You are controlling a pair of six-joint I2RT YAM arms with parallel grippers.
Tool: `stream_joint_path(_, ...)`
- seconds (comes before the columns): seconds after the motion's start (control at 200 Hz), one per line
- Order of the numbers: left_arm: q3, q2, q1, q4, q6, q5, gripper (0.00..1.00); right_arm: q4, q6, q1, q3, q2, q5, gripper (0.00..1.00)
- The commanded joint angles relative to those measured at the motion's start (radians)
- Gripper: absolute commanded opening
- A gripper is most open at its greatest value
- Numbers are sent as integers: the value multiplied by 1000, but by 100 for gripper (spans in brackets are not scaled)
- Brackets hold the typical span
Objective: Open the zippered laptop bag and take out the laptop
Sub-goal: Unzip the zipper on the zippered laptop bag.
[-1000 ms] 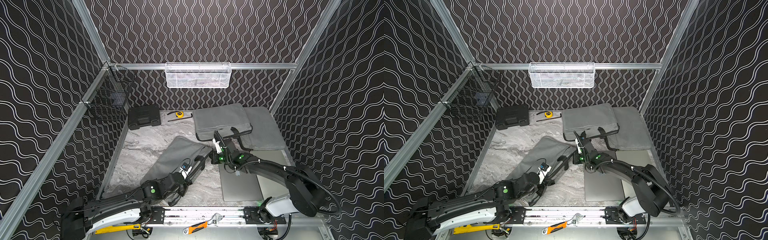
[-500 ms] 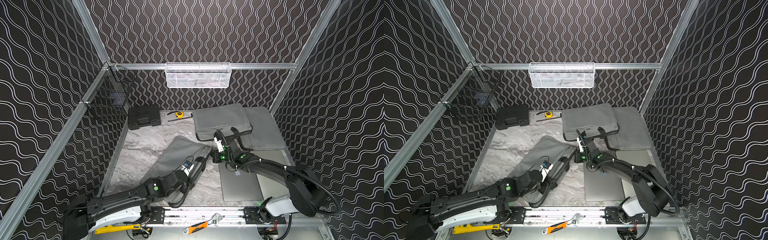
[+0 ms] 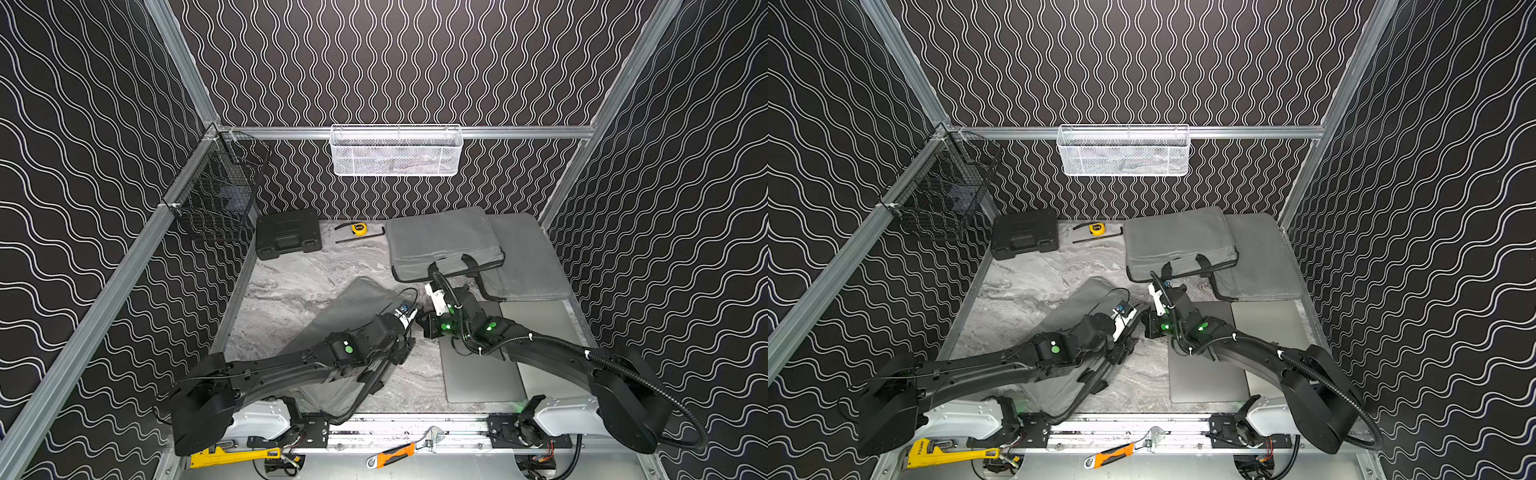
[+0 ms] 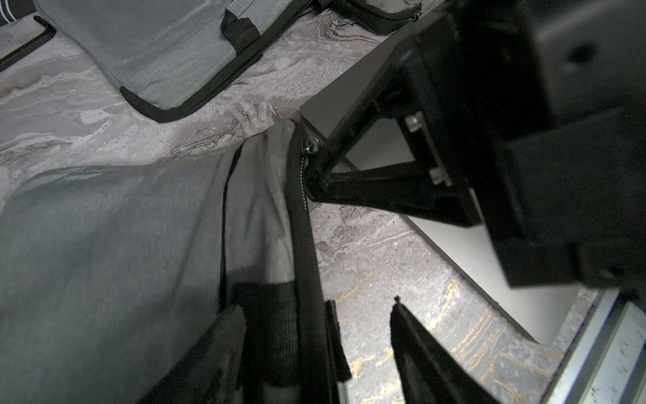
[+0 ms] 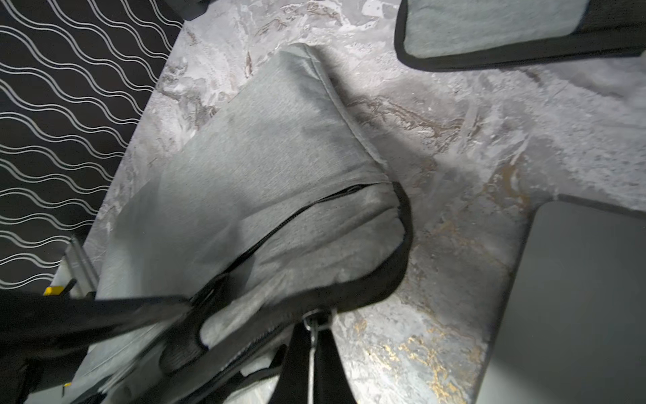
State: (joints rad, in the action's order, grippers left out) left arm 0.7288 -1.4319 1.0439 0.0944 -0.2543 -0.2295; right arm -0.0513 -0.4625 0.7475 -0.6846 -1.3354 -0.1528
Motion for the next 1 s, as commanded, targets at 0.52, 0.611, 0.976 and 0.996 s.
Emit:
stream_joint_path(0.52,-3,-112,-146,-226,136,248,30,18,52,41,-3,105,-60,0)
stream_joint_path(0.611,41,-131,-146,-185,176,268,4,61,62,41,-23,107,-49,0)
stream_joint_path(0.976,17,-75,-150,-158,260,296,0,237,120,-34,-115,115,27,0)
stream_joint_path(0.996,12,-68,-150,-160,259,293,0,246,124,-39,-120,112,31,0)
